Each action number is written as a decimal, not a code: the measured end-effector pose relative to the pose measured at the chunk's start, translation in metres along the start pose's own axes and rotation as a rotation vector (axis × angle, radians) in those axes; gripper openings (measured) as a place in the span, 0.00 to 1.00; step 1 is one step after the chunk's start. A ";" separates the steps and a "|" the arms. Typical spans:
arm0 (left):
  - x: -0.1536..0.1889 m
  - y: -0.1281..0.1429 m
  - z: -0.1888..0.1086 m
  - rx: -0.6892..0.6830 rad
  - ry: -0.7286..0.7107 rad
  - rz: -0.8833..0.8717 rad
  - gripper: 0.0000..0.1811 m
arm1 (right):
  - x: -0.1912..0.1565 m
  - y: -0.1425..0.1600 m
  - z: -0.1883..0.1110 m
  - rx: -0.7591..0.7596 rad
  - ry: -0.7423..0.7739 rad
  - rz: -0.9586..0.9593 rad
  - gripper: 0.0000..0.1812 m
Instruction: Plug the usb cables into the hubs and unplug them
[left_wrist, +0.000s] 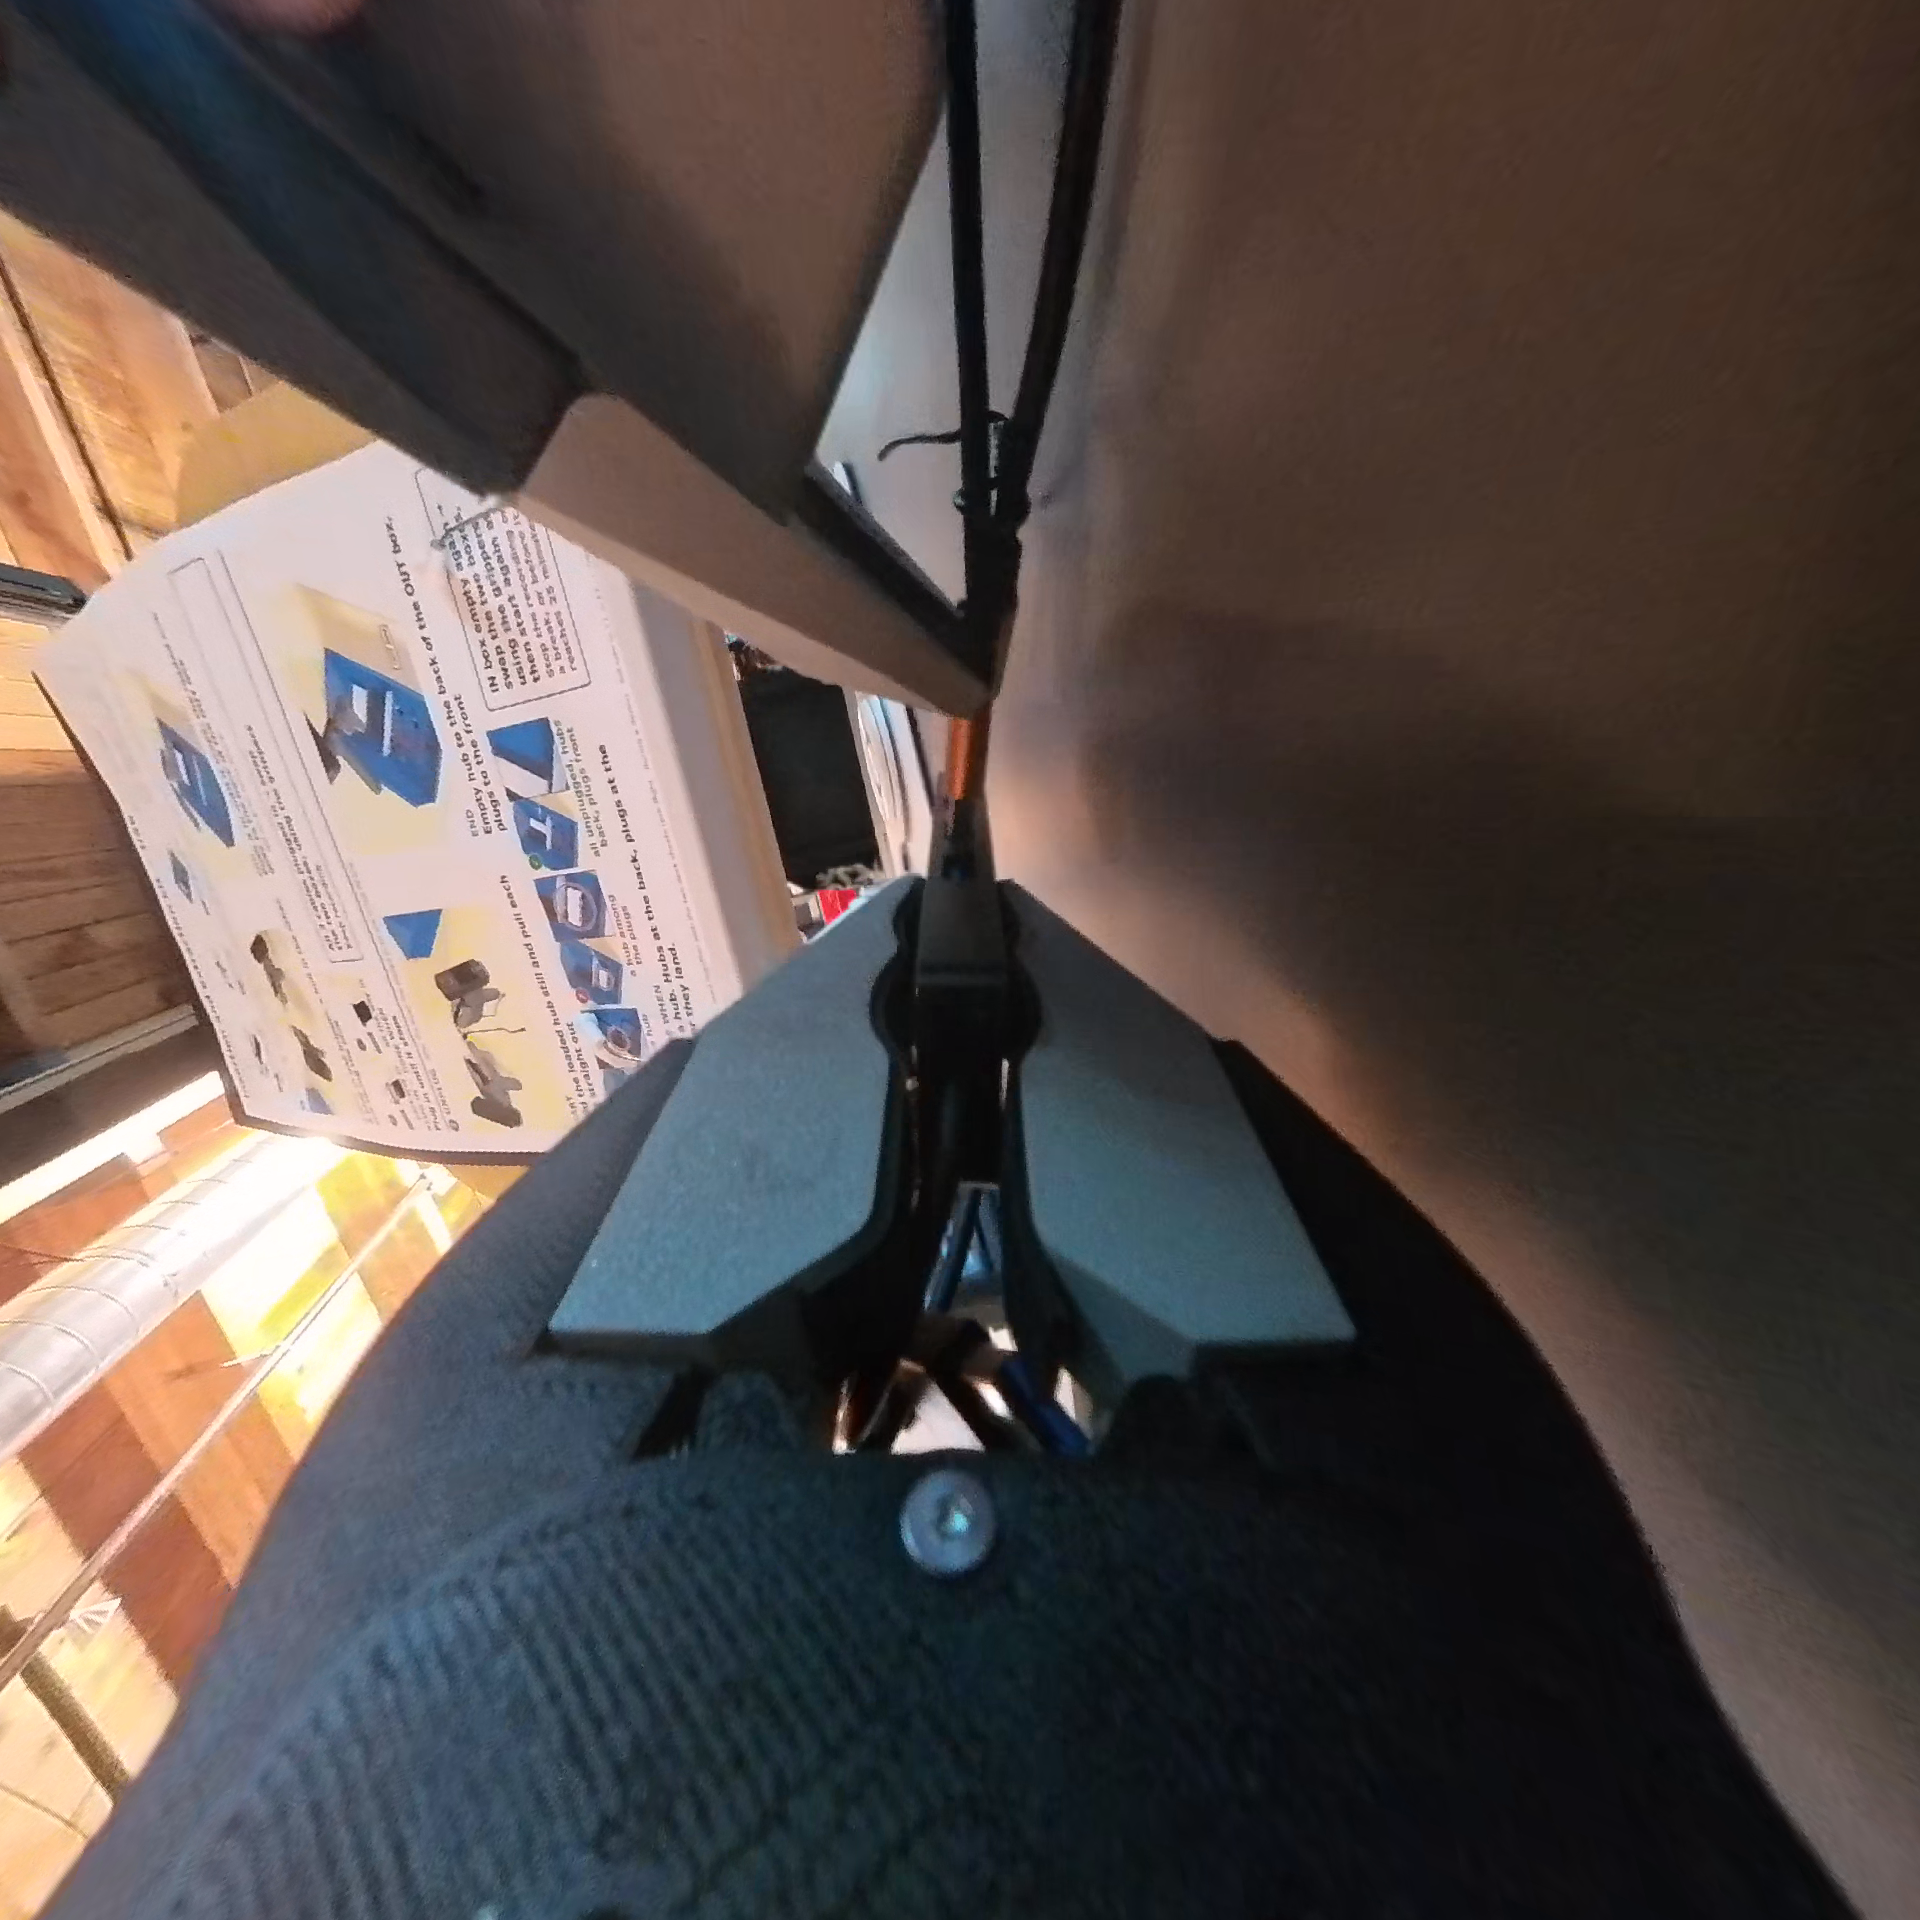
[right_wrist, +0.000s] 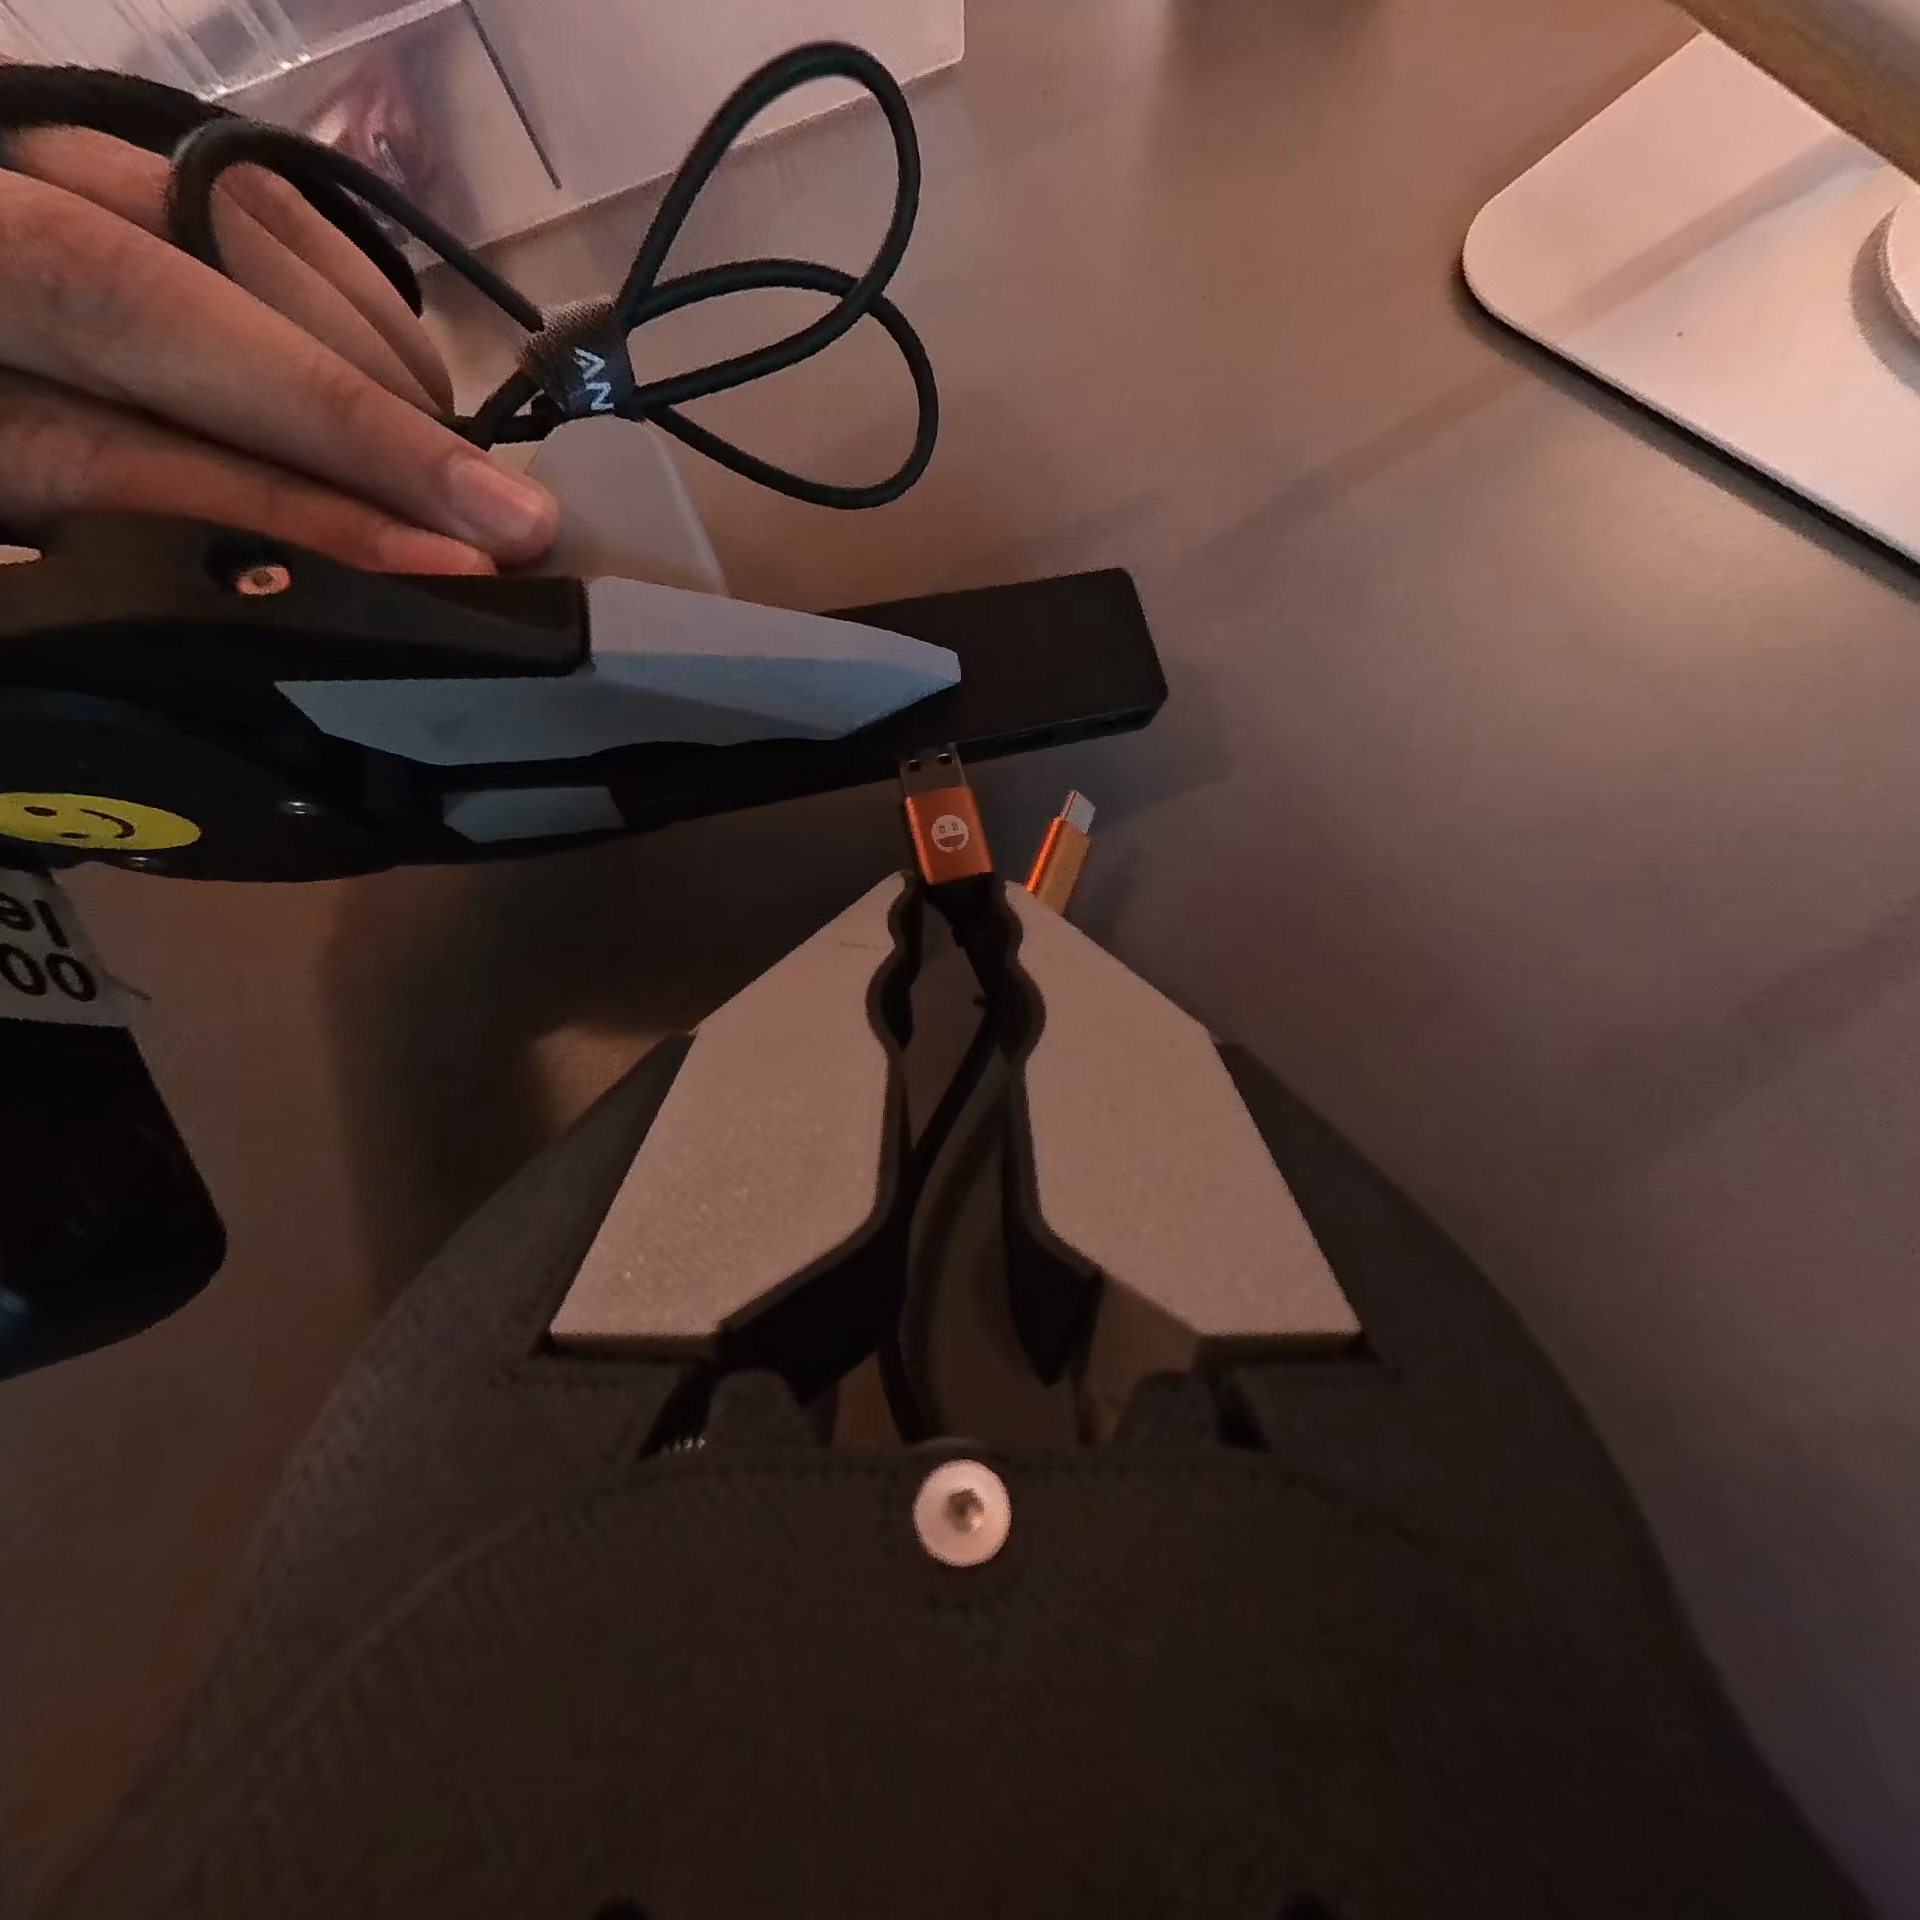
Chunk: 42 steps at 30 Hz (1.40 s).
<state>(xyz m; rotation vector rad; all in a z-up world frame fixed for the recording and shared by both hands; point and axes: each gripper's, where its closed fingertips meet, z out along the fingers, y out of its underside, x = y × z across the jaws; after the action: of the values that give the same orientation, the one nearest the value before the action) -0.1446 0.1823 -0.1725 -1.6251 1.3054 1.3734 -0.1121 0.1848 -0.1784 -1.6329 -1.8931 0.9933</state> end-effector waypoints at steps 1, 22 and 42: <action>0.000 0.000 0.000 -0.005 0.001 0.003 0.04 | 0.000 0.000 0.000 0.001 0.006 -0.007 0.05; 0.001 0.000 -0.007 0.020 0.064 -0.085 0.04 | -0.007 -0.008 -0.006 0.050 -0.018 -0.082 0.05; 0.001 -0.004 -0.004 0.045 0.063 -0.092 0.04 | -0.006 -0.007 -0.001 0.063 -0.030 -0.071 0.05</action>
<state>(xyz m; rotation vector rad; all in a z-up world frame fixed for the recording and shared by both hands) -0.1401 0.1798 -0.1732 -1.6884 1.2716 1.2392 -0.1151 0.1787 -0.1715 -1.5130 -1.9054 1.0429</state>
